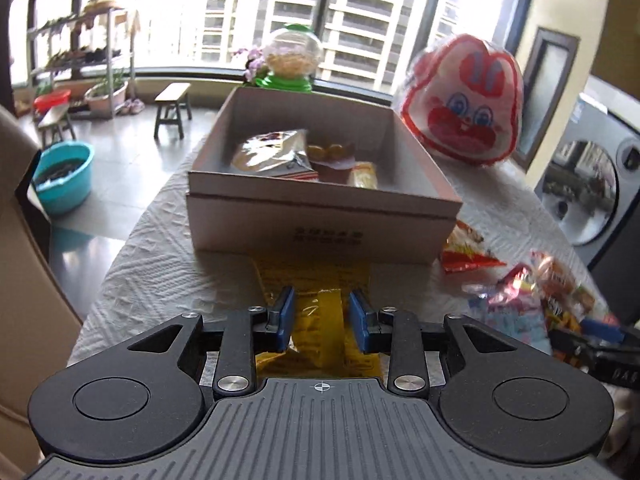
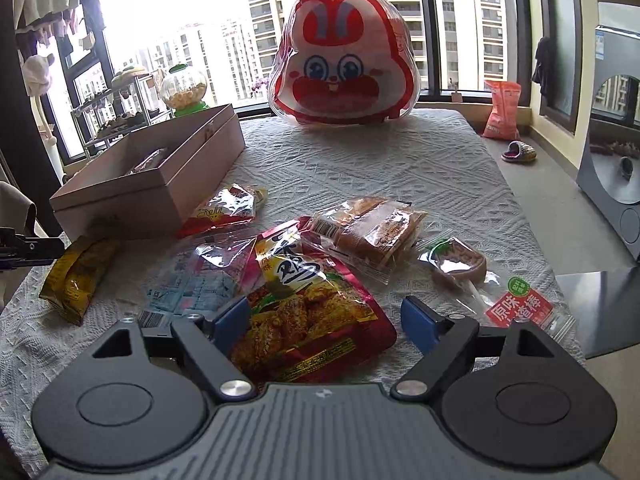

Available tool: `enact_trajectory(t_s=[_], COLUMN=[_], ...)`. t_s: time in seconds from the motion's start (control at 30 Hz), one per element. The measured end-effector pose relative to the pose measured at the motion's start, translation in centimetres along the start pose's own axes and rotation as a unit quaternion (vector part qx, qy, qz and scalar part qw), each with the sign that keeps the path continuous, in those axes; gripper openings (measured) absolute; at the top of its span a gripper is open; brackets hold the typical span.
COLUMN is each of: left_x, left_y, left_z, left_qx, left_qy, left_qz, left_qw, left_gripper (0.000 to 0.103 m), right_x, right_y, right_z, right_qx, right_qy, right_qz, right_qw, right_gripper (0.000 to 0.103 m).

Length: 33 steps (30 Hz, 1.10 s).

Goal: Organize snacks
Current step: 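Close the left tool on the yellow snack packet, then lift the yellow packet with the left tool while the right tool grasps the white egg pouch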

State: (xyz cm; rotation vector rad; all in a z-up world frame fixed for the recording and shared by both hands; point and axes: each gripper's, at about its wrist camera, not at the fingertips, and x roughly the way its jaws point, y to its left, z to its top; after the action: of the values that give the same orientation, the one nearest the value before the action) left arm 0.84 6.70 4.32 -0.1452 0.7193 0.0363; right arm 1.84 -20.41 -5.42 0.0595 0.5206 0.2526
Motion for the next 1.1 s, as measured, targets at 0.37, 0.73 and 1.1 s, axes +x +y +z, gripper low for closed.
enact_trajectory(t_s=[0.37,0.73,1.1], left_x=[0.3,1.1,0.5], left_y=[-2.1,0.7,0.9], left_z=[-1.1,-1.0,-2.0], left_qx=[0.104,0.037,0.001], left_qy=[-0.007,0.008,0.026], left_qz=[-0.015,-0.010,-0.098], left_qw=[0.9944,0.9993,0.9948], left_gripper=[0.059,0.061,0.056], right_x=[0.4,0.8,1.6], right_y=[0.5,1.0,1.5], right_z=[0.1,0.2,0.8], right_qx=[-0.018,-0.036,-0.083], right_qy=[0.011,0.020,0.061], right_qz=[0.000,-0.003,0.008], right_qw=[1.000,0.999,0.995], right_gripper=[0.090,0.095,0.103])
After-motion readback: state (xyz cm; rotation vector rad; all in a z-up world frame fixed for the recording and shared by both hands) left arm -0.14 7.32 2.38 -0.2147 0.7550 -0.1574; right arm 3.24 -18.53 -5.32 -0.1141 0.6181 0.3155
